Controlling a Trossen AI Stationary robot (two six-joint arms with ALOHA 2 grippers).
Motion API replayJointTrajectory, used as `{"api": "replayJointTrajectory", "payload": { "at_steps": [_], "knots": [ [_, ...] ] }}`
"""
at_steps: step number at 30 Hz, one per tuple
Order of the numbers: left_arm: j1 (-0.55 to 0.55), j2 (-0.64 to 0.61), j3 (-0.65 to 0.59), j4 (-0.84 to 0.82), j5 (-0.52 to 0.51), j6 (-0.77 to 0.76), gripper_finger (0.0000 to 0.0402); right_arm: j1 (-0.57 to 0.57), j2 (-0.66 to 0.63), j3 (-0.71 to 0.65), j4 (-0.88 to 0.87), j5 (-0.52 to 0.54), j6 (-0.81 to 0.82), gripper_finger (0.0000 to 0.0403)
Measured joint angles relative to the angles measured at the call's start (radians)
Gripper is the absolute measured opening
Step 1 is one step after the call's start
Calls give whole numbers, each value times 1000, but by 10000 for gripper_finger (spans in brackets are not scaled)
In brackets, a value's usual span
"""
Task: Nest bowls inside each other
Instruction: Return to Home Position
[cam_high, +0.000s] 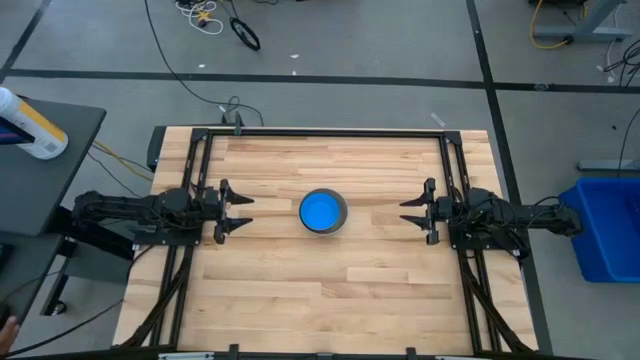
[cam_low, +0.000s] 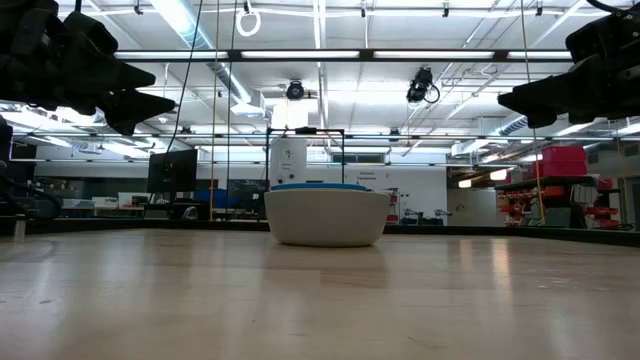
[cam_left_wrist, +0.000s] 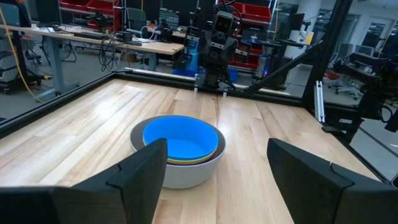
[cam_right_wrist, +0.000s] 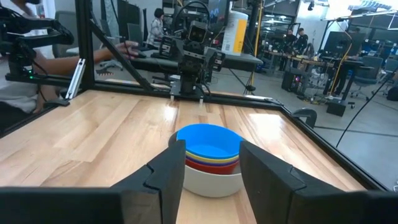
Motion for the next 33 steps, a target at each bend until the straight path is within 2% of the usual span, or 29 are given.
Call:
{"api": "replayJointTrajectory", "payload": {
  "at_steps": [33],
  "knots": [
    [0, 0, 0, 0, 0, 0, 284, 0, 0, 0, 0, 0, 0, 161]
  ]
}}
